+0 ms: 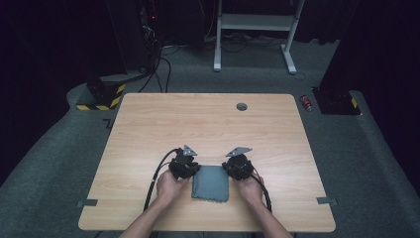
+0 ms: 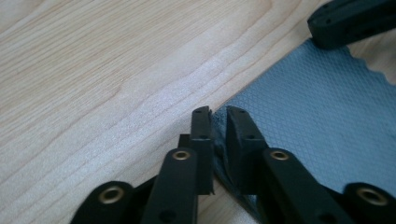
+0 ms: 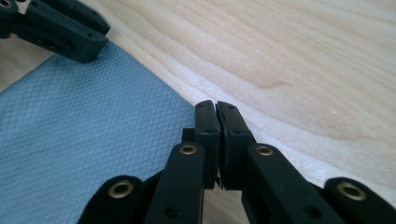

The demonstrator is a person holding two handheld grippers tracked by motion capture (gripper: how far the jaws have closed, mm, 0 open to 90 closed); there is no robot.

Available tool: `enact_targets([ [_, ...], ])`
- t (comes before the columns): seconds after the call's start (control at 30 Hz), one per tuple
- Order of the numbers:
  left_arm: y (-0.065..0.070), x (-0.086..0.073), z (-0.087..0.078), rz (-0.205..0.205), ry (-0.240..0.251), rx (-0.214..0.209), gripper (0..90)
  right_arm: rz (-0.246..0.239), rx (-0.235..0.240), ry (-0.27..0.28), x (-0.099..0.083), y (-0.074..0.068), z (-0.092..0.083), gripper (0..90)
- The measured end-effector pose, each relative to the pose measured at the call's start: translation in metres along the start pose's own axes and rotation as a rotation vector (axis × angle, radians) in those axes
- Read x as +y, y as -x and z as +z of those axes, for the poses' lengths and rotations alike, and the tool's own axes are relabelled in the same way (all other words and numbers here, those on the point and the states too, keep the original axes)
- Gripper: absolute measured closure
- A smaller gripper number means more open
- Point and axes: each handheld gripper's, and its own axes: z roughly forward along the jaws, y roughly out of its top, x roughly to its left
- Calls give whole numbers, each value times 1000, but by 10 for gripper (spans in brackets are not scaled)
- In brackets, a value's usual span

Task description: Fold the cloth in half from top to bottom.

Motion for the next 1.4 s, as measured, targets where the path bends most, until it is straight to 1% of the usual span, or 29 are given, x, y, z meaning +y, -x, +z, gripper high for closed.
enact_targets([
  [0.03,1,2,0,15,-6,8,850,-17,-19,8,0,-1,0,886],
  [0.07,1,3,0,28,0,19,862,-21,-34,14,2,-3,0,888],
  [0.1,1,5,0,32,4,25,866,-32,-49,16,4,-3,0,888],
  [0.2,-6,13,1,14,18,38,868,-36,-73,10,15,0,2,889],
  [0.27,-8,16,2,12,27,48,868,-26,-80,10,18,1,3,889],
  [0.3,-11,24,5,20,32,70,868,-9,-97,6,25,6,6,888],
  [0.4,-14,28,10,22,41,87,863,9,-116,1,30,10,10,888],
  [0.43,-16,30,14,2,28,88,856,26,-126,-13,33,13,15,886],
  [0.47,-16,30,14,-4,26,91,838,28,-131,-21,33,14,17,883],
  [0.5,-16,29,12,-16,31,80,798,30,-132,-29,33,14,20,881],
  [0.53,-16,29,12,-16,31,80,747,29,-132,-34,32,15,21,878],
  [0.57,-12,27,6,-19,39,60,701,33,-130,-35,30,15,22,875],
  [0.63,-7,21,-2,-16,47,46,642,45,-122,-25,29,16,22,870],
  [0.67,-7,21,-2,-16,47,46,625,47,-122,-25,29,17,22,867],
  [0.7,-2,12,-7,-26,46,35,611,47,-121,-26,29,17,22,865],
  [0.77,2,3,-8,-30,38,34,597,43,-122,-25,29,17,22,863],
  [0.83,3,-5,-6,-26,21,47,591,50,-119,-25,28,17,22,859],
  [0.87,3,-5,-6,-26,21,47,590,50,-119,-25,28,17,22,859],
  [0.9,0,-11,-6,-40,16,56,586,43,-120,-24,28,18,22,854],
  [0.93,-1,-13,-8,-58,22,51,581,40,-122,-26,28,17,22,853],
  [1.0,-2,-15,-9,-62,25,51,571,37,-124,-24,28,17,22,851],
  [1.07,-2,-17,-11,-62,33,54,540,46,-128,-25,28,18,22,803],
  [1.1,-1,-19,-15,-85,59,30,521,52,-127,-26,28,19,21,757],
  [1.13,-2,-21,-18,-97,78,13,509,71,-113,-24,28,20,20,735],
  [1.17,-3,-23,-22,-111,97,0,496,83,-105,-10,27,21,17,725],
  [1.2,-3,-23,-22,-111,97,0,484,83,-105,-10,27,21,17,725],
  [1.23,-6,-29,-29,-141,126,-18,472,92,-91,33,23,21,7,695],
  [1.3,-10,-37,-36,-149,143,-16,453,92,-87,63,17,22,-5,668],
  [1.4,-17,-52,-46,-163,154,19,438,105,-87,88,-1,24,-23,648],
])
